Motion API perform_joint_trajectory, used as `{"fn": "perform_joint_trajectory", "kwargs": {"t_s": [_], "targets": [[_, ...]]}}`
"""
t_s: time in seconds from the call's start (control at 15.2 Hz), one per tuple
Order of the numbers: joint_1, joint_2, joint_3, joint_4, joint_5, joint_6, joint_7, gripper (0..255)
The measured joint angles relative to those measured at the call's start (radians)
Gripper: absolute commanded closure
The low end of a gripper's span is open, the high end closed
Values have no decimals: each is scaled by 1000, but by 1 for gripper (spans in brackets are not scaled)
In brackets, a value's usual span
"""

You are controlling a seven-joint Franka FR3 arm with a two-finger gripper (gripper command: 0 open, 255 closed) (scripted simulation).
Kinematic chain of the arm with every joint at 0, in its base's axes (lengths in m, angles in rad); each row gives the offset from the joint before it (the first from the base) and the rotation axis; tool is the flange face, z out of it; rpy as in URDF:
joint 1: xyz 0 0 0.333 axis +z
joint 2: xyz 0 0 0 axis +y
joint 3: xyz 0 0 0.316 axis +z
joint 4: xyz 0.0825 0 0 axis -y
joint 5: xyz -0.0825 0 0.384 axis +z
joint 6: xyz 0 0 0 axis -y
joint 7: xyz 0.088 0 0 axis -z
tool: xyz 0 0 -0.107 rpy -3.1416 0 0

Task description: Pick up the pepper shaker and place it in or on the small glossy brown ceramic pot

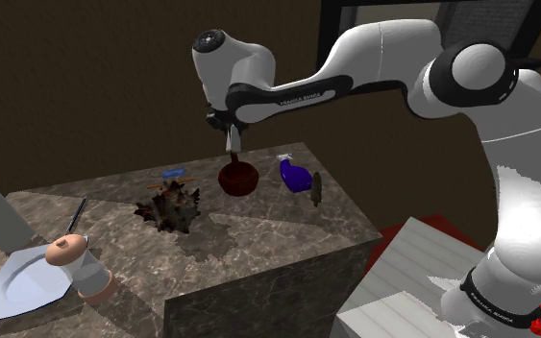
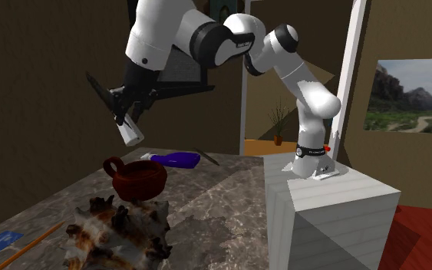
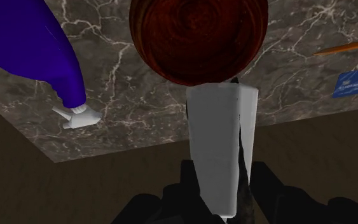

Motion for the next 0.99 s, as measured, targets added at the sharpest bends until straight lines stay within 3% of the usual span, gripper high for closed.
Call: {"fn": "perform_joint_trajectory", "kwargs": {"t_s": [0.99], "targets": [[-9,43,-33,-84,-50,88,79,255]]}}
